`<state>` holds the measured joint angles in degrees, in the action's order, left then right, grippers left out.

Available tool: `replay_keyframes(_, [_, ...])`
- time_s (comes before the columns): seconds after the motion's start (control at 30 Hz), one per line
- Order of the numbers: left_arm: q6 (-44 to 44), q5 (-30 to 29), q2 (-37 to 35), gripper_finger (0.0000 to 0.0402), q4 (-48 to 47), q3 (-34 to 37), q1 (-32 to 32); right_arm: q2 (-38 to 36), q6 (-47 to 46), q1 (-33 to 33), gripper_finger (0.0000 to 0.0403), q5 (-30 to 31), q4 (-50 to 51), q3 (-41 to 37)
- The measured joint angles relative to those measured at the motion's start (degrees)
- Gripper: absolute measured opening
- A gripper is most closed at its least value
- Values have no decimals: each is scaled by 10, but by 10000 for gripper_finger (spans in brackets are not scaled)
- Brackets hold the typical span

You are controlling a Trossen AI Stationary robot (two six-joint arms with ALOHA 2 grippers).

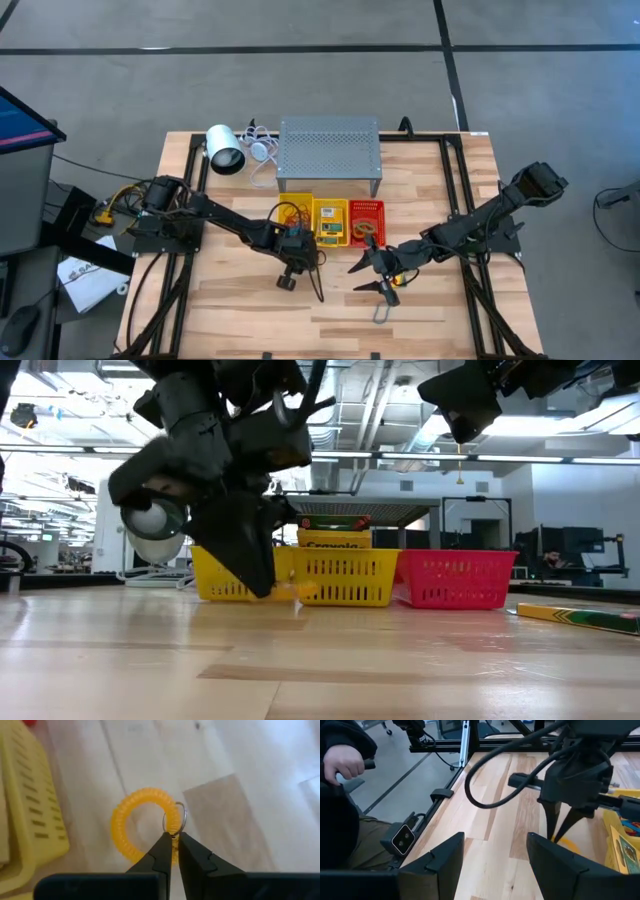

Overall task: Pick & Place Office Desk Supplies
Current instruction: Put the yellow spring keychain into the red basket

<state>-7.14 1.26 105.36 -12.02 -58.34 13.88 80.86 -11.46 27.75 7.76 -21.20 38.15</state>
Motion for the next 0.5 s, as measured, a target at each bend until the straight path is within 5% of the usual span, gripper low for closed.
replay_keyframes(0.33, [21, 67, -50, 11, -4, -32, 13, 0, -1, 0, 210, 1, 3, 0])
replay_keyframes(0.5, [43, 107, -105, 10, 20, -32, 14, 0, 13, 8, 210, 55, 18, 0])
